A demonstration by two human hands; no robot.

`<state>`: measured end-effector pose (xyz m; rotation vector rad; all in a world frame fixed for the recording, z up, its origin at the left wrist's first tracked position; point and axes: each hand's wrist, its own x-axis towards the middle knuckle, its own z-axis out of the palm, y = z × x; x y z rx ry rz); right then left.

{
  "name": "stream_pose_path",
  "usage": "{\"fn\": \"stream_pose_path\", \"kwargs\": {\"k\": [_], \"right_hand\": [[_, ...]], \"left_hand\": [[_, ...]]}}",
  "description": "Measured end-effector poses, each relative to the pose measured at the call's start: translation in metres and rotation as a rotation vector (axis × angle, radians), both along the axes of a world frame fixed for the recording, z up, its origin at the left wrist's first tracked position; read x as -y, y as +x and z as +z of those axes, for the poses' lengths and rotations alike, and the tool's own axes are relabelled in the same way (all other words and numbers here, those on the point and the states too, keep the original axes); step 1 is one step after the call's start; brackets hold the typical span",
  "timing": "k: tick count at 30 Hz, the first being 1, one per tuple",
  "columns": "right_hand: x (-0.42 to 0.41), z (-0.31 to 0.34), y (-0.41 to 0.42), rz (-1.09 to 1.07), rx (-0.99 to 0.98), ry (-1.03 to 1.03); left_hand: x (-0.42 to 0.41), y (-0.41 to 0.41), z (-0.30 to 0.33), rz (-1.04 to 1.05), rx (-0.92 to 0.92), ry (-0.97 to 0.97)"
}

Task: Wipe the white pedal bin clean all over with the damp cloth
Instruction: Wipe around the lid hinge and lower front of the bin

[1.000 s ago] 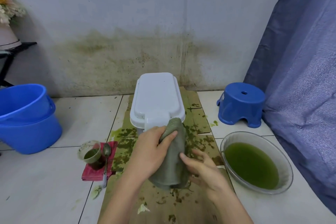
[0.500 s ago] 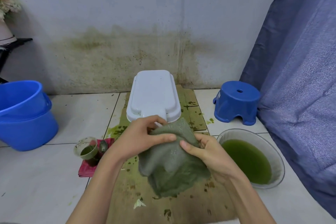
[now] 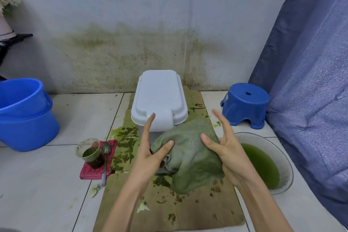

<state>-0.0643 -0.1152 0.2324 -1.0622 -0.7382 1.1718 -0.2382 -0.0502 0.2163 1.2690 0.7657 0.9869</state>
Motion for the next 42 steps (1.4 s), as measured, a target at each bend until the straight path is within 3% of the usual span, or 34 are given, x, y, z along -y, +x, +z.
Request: {"fn": "stream_pose_path", "kwargs": {"k": [4,7,9,15,18,20,24,26,29,32,34,36,38,42], "right_hand": [[0.0,-0.001,-0.002,-0.064,0.03,0.018],[0.001,-0.002,-0.002,-0.119,0.064,-0.073],[0.004,-0.002,0.001,-0.065,0.115,-0.097],[0.007,0.002,0.007,0.001,0.367,-0.135],[0.005,0.005,0.003,-0.068,0.532,-0.133],[0.003,0.007,0.0,-0.101,0.75,-0.135],[0.002,0.01,-0.005,-0.159,0.973,-0.148],[-0.001,0.012,-0.002,-0.137,0.971,-0.186],[-0.011,0.02,-0.005,0.036,0.685,-0.143],[-0.036,0.019,-0.021,0.032,0.504,-0.109],[-0.056,0.016,-0.034,0.018,0.691,-0.158],[-0.073,0.008,-0.039,-0.009,0.892,-0.212],[-0.087,0.004,-0.034,-0.139,0.936,-0.24],[-0.108,0.011,-0.022,-0.304,0.908,-0.167]], "left_hand": [[0.001,-0.007,-0.006,-0.082,0.216,-0.243],[0.011,-0.009,-0.014,-0.281,0.067,-0.283],[0.01,-0.008,-0.01,-0.27,0.023,-0.257],[0.0,-0.012,0.016,-0.12,-0.403,0.09],[0.0,-0.011,0.017,0.02,-0.663,0.411],[0.001,-0.01,0.015,0.152,-0.729,0.57],[-0.003,-0.015,0.01,0.222,-0.755,0.621],[-0.008,-0.025,0.012,0.14,-0.676,0.548],[-0.02,-0.043,0.033,-0.038,-0.404,0.276],[-0.059,-0.041,0.045,0.189,-0.503,0.398],[-0.087,-0.022,0.042,0.441,-0.731,0.467],[-0.096,0.006,0.026,0.51,-0.884,0.324],[-0.084,0.032,-0.001,0.452,-0.88,0.243],[-0.069,0.034,-0.038,0.486,-0.769,0.51]]}}
